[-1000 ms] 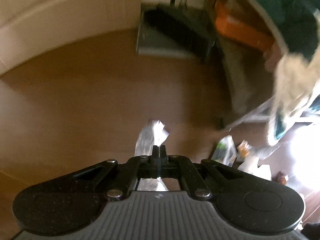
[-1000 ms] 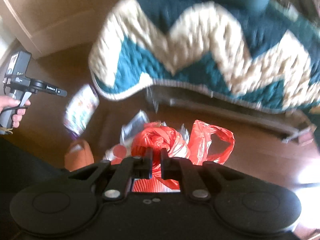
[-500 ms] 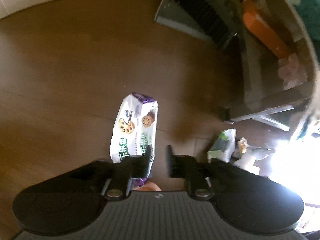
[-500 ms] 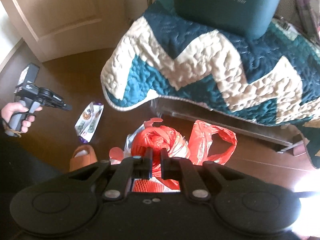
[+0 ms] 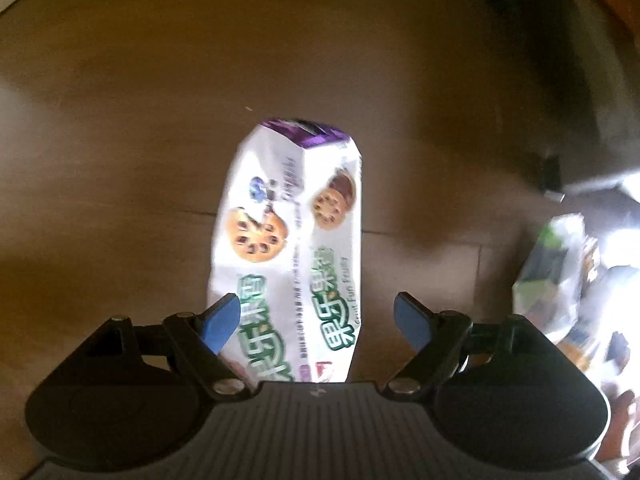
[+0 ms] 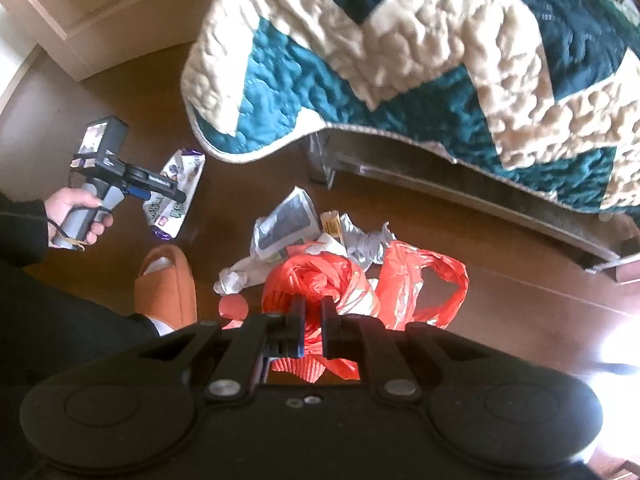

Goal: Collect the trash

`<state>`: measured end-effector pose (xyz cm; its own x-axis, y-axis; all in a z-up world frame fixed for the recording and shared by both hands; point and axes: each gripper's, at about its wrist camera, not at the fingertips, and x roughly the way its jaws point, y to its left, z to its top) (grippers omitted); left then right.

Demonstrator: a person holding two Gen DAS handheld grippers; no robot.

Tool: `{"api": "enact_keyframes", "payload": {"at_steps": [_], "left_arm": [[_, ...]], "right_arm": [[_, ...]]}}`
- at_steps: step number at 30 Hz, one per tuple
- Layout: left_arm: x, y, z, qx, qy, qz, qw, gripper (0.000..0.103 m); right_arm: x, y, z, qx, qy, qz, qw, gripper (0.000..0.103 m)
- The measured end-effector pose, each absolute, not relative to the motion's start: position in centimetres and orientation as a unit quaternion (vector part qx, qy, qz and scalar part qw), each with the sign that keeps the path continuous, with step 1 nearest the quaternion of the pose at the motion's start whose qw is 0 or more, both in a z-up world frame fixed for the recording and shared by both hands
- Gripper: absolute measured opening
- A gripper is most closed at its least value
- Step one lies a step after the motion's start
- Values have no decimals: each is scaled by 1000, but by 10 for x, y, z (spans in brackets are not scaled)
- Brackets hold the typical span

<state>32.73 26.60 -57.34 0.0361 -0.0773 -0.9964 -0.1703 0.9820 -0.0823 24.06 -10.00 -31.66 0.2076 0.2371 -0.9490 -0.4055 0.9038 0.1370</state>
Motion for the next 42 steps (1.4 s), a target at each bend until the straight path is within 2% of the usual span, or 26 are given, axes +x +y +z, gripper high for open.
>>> {"api": "enact_keyframes", "payload": {"at_steps": [9,10,11,13,15,16,17,18,21,30,42], "left_arm": [[330,263,-612,-81,714,79,691,83],[329,265,-614,-84,715,91,688,78],[329,267,-615,-90,716,97,686,63],[326,274,-615,-112,708,107,689,59],[324,278,-614,-122,702,113,692,50],[323,278,-612,-126,698,110,697,34],[322,278,-610,-128,696,107,698,25],[321,278,-609,-128,695,108,699,24],[315,282,-598,-130,681,110,713,9],[288,303,-521,-169,630,108,750,6],[282,278,-313,-147,518,47,842,6]], "right_arm": [[244,-109,-332,-68,611,197,764,6],[245,-109,-333,-68,612,196,763,6],[245,-109,-333,-68,613,197,762,6],[245,-108,-334,-69,613,197,762,6],[245,-108,-335,-71,613,197,762,6],[245,-108,-335,-70,613,196,762,7],[245,-108,-335,-70,613,195,762,6],[245,-108,-335,-70,613,194,763,6],[244,-108,-334,-70,610,190,766,6],[232,-105,-306,-63,575,186,794,6],[198,-112,-212,-54,473,195,858,6]]}}
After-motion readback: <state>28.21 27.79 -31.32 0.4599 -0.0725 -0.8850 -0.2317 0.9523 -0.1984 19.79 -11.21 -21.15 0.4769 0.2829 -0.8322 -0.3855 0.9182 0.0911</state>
